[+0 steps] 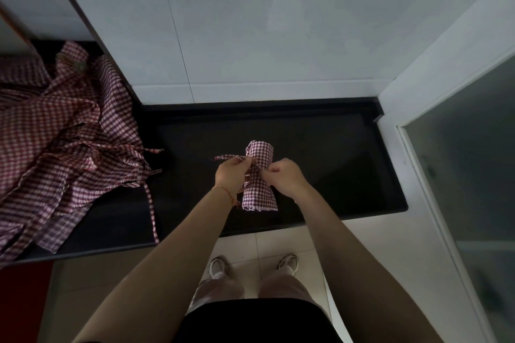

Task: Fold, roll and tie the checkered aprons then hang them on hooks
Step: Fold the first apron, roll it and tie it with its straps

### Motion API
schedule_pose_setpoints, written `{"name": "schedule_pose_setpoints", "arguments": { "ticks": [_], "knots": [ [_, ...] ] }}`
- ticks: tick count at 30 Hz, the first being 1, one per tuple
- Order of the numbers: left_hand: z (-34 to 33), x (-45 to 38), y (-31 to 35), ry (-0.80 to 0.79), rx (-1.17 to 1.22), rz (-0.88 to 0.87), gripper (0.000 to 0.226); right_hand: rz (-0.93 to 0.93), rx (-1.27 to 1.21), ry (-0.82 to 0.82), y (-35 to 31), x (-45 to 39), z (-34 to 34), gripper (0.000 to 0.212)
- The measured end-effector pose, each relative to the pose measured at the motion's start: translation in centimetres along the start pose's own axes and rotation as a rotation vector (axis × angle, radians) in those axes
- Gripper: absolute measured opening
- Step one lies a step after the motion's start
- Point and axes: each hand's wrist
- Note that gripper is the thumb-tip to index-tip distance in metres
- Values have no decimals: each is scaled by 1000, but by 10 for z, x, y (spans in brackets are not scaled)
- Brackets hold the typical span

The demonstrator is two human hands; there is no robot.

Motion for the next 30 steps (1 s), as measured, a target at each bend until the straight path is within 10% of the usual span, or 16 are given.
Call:
{"name": "schedule_pose_setpoints", "arguments": {
  "ticks": [8,22,30],
  "knots": [
    [-2,4,4,-14,31,55,16,-216,4,58,-11,-1,-1,24],
    [9,8,5,-51,232,160,26,-410,-968,98,3,7,3,17],
    [17,-4,6,33,187,117,22,-319,-151,-43,-12,-4,6,15]
  ]
}}
Point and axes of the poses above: each hand's wrist, its own x-axis away from the middle knuckle, its own z-axis out of the back of the hand, y = z × x, and after that the axes turned 5 degrees about y, right-handed
